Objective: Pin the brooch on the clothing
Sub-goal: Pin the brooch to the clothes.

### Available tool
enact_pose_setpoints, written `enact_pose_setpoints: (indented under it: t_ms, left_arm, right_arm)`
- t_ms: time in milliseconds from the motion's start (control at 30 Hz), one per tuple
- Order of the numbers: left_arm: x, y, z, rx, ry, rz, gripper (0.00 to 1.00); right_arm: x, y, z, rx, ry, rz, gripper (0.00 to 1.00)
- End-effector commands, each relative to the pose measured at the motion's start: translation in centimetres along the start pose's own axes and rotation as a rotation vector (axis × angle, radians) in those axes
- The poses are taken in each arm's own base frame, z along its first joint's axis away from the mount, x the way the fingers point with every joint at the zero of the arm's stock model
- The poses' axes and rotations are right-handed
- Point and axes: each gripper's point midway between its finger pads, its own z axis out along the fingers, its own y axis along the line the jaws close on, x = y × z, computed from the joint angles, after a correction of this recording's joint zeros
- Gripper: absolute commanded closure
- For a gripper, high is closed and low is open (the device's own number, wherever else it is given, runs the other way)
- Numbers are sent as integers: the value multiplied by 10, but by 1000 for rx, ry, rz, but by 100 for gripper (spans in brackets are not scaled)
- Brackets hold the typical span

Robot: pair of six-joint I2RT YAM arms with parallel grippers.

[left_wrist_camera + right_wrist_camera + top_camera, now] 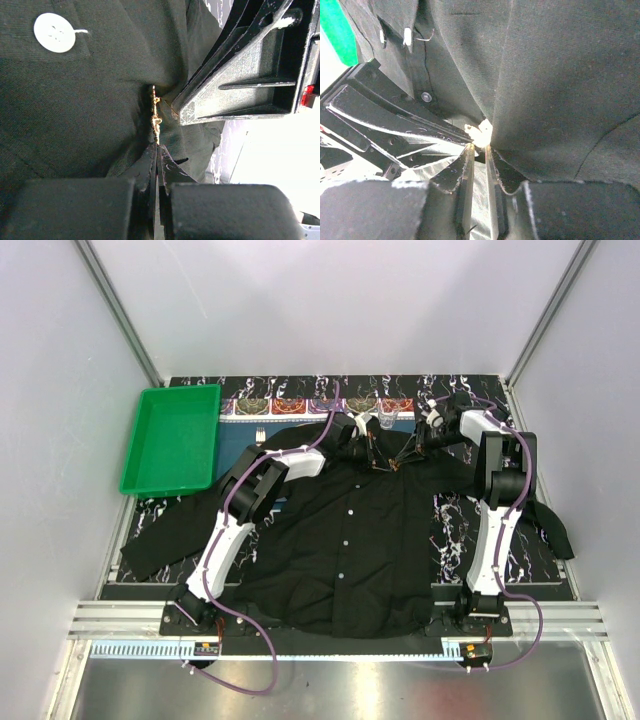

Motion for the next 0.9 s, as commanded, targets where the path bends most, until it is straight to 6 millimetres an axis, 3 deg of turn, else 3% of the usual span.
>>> enact_pose_setpoints:
  t_ms: [0,233,633,833,867]
  left_arm:
    - [-6,-7,0,33,-14,11,100]
    - [-6,-7,0,35,-14,10,100]
    - [-5,-6,-1,27,-14,32,100]
    - [-6,5,-4,-12,-5,19,100]
    - [-5,14,-7,-29,-7,2,97]
  right_arm:
    - [-5,3,5,-2,-12,-11,80]
    - [-6,-7,10,26,-12,1,85]
    - [-8,-7,15,48,-10,-19,83]
    - [-5,-7,10,62,-1,-40,83]
    - [-5,-6,9,63,-4,-45,83]
